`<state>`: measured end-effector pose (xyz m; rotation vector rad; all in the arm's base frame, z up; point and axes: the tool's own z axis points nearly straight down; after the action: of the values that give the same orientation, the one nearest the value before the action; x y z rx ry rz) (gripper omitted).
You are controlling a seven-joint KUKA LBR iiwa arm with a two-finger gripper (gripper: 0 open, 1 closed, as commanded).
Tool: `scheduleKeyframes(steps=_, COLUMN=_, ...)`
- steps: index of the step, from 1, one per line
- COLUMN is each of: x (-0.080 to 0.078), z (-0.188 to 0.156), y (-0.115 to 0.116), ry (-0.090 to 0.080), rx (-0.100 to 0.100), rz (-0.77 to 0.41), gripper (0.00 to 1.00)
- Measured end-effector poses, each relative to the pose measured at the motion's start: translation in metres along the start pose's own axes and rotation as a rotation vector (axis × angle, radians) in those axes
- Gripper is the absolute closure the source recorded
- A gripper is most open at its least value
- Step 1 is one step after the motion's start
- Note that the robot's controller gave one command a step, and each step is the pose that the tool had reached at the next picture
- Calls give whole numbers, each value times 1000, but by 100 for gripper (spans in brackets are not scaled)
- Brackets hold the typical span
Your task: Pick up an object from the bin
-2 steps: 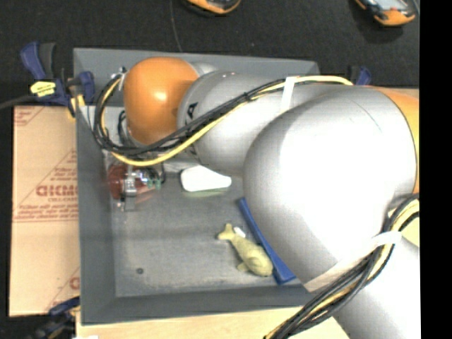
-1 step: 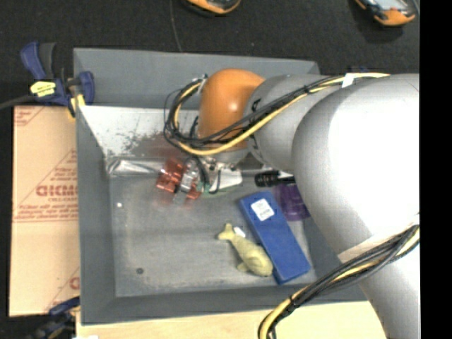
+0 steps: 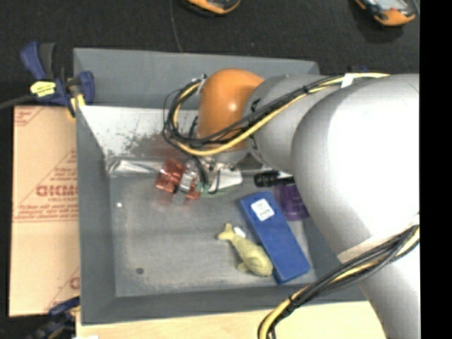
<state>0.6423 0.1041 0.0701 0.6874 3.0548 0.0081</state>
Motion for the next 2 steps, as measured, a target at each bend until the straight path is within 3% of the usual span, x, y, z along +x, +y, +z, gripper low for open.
scheduleKeyframes(steps=1, x=1, z=-11, y=-1, ry=5, rx=2, rz=1, gripper=100)
scheduleKeyframes(steps=2, x=1, z=-60, y=-1, ry=6, rx=3, rz=1, gripper=100)
